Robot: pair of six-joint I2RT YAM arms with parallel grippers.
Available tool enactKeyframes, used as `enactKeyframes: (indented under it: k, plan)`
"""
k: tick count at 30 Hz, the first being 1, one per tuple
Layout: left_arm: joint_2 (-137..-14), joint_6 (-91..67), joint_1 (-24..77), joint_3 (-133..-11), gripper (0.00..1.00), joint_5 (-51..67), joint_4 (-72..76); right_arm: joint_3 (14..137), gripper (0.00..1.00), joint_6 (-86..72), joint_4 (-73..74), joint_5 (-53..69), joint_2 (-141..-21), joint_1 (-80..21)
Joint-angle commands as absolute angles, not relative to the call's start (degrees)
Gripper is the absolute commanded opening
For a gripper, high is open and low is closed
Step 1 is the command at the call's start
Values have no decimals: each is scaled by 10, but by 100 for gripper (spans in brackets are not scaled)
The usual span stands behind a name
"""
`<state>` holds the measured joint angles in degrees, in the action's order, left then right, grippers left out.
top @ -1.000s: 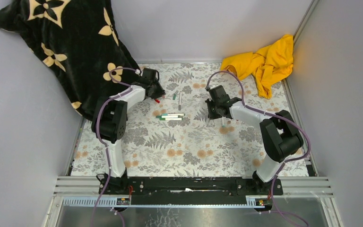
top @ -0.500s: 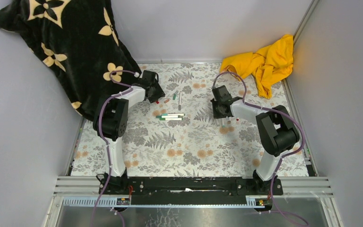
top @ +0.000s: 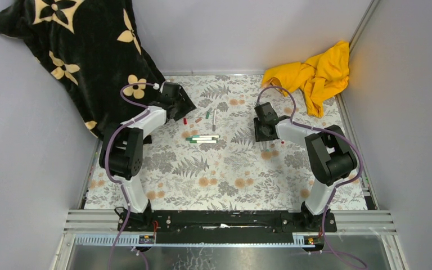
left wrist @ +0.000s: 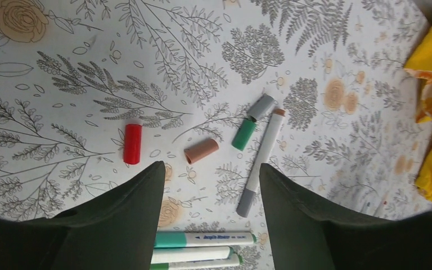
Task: Open the pen caps
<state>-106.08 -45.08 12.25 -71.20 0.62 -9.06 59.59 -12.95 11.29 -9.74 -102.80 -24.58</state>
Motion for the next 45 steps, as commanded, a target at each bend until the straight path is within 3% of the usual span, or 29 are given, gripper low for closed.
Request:
enactKeyframes:
  k: [1, 13, 19, 28, 34, 45]
  plan:
    - [-1031, -465, 120, -692, 70, 20, -49, 613, 42, -122, 117, -116, -1002, -243]
    - [-946, -493, 121, -616, 71, 42, -2, 771, 47, -81, 185, -109, -986, -271]
    - [-896, -508, 123, -559, 71, 53, 29, 941, 48, -85, 253, -93, -1094, -302]
    - [-836, -508, 126, -508, 84, 46, 39, 1188, 49, -114, 340, -62, -1284, -334]
    - [-808, -523, 126, -488, 90, 50, 46, 1294, 52, -124, 371, -48, -1372, -349]
    - [-765, -534, 125, -468, 91, 55, 52, 1382, 55, -136, 401, -72, -1456, -374]
